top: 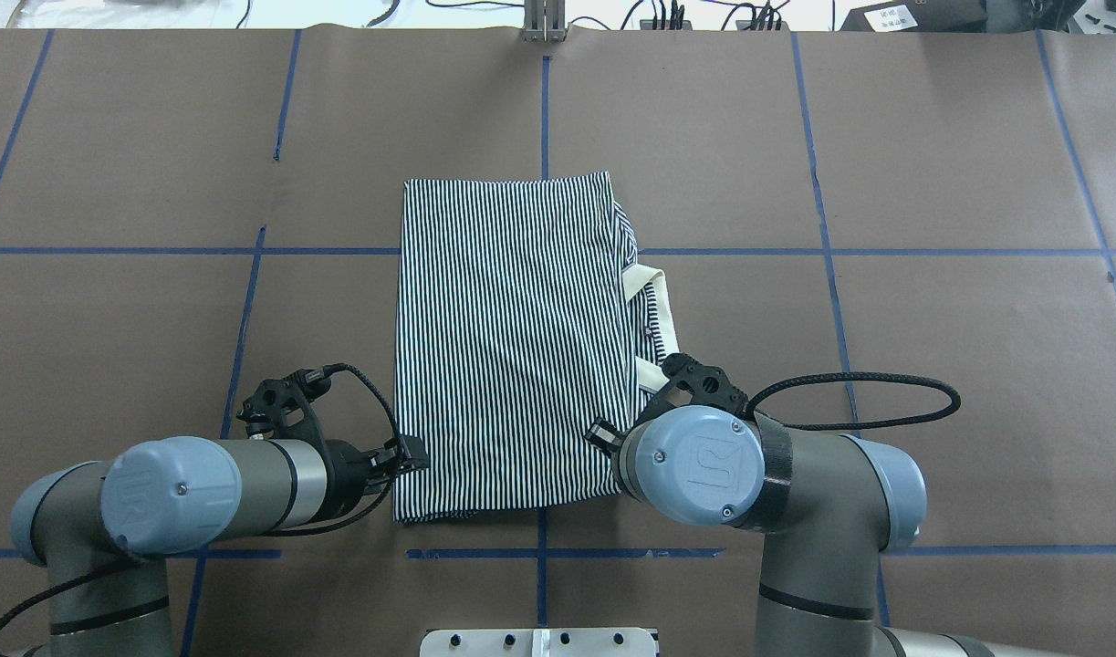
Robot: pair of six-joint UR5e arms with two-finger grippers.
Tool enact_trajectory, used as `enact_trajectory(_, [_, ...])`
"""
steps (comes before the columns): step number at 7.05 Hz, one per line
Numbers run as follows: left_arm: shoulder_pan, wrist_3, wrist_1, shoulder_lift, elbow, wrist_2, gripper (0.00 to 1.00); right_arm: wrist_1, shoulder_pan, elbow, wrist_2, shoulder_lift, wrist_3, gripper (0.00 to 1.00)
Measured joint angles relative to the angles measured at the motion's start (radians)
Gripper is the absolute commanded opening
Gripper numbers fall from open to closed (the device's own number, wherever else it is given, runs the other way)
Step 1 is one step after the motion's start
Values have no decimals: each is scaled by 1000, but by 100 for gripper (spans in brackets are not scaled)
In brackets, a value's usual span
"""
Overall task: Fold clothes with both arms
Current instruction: 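Bring the left gripper to the shirt edge nearest the robot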
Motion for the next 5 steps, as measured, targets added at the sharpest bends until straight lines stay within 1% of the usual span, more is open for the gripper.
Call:
enact_trajectory(1, [15, -1, 7, 1, 7, 3, 67, 0, -1, 2, 0, 0, 0, 0])
enact_trajectory(2, [26, -1, 9, 1, 16, 4, 62, 0, -1, 4, 0, -1, 0, 0])
enact_trajectory(4, [45, -1, 12, 4, 24, 6, 38, 0, 0, 9, 0, -1, 0, 0])
enact_trajectory(5, [48, -1, 12, 5, 26, 6, 36, 0, 0, 10, 0, -1, -1, 0])
